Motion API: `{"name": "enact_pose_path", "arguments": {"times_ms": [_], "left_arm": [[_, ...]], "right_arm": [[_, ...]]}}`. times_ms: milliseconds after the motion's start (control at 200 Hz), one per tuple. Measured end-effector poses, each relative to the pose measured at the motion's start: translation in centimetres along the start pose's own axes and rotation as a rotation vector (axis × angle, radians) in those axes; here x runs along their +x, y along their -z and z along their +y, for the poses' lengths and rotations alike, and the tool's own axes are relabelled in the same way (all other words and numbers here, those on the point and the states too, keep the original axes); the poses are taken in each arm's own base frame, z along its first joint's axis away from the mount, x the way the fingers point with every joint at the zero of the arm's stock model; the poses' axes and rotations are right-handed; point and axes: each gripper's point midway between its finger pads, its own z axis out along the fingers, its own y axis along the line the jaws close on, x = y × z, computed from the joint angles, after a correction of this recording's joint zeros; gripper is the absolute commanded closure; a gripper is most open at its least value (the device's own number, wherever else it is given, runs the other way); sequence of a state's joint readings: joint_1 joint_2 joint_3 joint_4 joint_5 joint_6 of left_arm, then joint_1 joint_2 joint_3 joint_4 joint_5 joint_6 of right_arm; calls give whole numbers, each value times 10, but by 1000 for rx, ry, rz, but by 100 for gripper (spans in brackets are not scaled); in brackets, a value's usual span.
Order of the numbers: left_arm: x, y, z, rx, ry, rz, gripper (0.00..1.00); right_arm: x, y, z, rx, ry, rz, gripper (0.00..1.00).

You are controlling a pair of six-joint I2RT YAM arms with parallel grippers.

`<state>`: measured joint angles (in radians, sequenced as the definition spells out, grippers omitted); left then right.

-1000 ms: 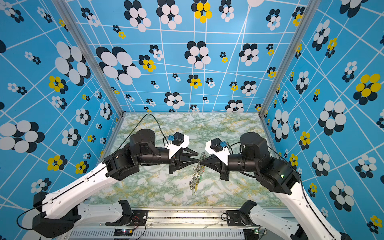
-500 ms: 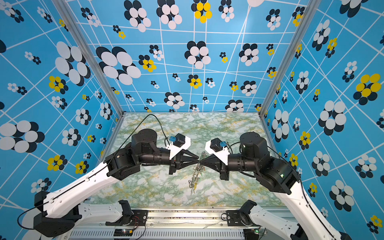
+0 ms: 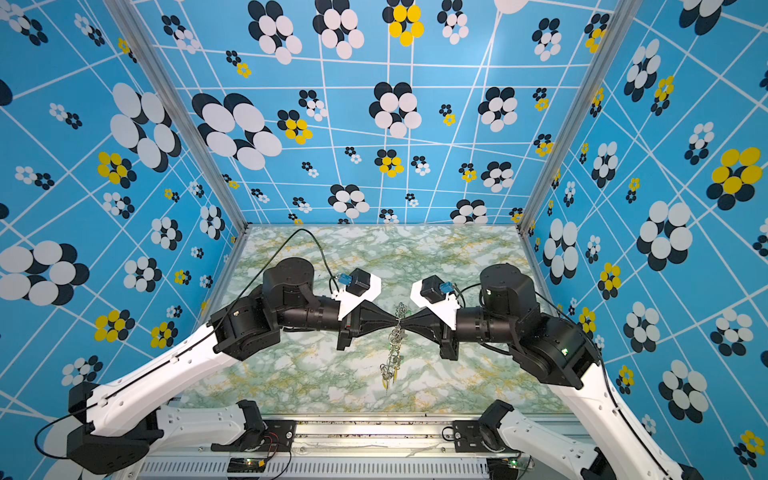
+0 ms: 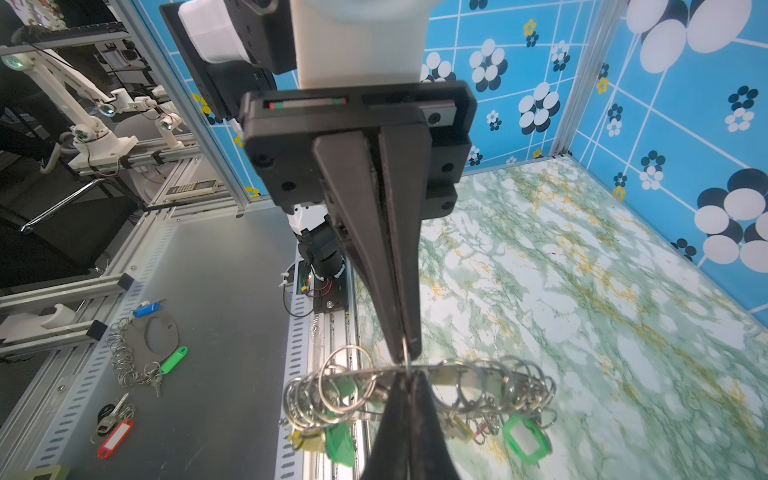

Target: Put the keys on the keyring

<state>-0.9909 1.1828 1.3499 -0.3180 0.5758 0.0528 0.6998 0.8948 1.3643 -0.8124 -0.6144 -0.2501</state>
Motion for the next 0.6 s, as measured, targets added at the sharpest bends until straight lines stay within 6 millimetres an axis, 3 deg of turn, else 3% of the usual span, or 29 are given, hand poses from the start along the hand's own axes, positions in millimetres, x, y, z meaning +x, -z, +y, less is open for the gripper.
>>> {"name": "enact_pose_path", "arguments": {"times_ms": [95, 160, 600], "left_arm": [[-1, 1, 0, -1, -8, -12, 100], [-1, 1, 1, -10, -14, -22, 100], [-26, 13, -2, -34, -94, -159, 100]], "right_arm": [[-1, 1, -1, 7, 4, -2, 83], [-1, 3, -2, 20, 6, -3, 77], [-13, 14, 2, 44, 32, -60, 65]]}}
